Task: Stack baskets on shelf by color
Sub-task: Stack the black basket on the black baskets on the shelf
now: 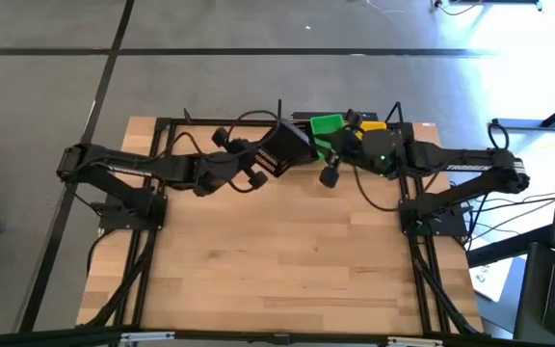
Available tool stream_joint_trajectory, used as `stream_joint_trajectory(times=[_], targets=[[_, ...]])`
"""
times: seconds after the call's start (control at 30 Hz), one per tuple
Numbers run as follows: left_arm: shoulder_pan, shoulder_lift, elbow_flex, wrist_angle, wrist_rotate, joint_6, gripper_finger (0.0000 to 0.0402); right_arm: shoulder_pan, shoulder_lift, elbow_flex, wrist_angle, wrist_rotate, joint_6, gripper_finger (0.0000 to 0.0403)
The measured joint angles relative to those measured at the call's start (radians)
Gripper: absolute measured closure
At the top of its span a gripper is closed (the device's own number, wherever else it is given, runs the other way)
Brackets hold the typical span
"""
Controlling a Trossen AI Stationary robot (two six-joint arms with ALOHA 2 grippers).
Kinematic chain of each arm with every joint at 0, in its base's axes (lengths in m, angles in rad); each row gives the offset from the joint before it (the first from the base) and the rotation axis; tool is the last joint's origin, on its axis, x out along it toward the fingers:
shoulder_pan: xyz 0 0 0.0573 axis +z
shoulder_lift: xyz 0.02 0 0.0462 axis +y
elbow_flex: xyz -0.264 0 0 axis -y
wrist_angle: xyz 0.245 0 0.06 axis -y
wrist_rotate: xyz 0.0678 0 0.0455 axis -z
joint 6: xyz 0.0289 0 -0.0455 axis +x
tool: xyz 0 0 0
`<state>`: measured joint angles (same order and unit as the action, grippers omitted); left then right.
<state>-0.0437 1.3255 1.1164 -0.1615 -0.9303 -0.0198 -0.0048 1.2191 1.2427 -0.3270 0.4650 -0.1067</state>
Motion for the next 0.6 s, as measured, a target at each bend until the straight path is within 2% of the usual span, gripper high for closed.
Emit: stream_joint_trajectory(times=[0.1,0.6], targets=[[0.0,0.015,0.0,0.053,0.005,0.052,0.0401,0.0,0.032,0.0,0.052,0.069,-0.045,0.0315],[0.005,0.018,0.0,0.068,-0.04,0.058,0.0402,0.0,0.051,0.0,0.149,0.075,-0.056,0.0315]])
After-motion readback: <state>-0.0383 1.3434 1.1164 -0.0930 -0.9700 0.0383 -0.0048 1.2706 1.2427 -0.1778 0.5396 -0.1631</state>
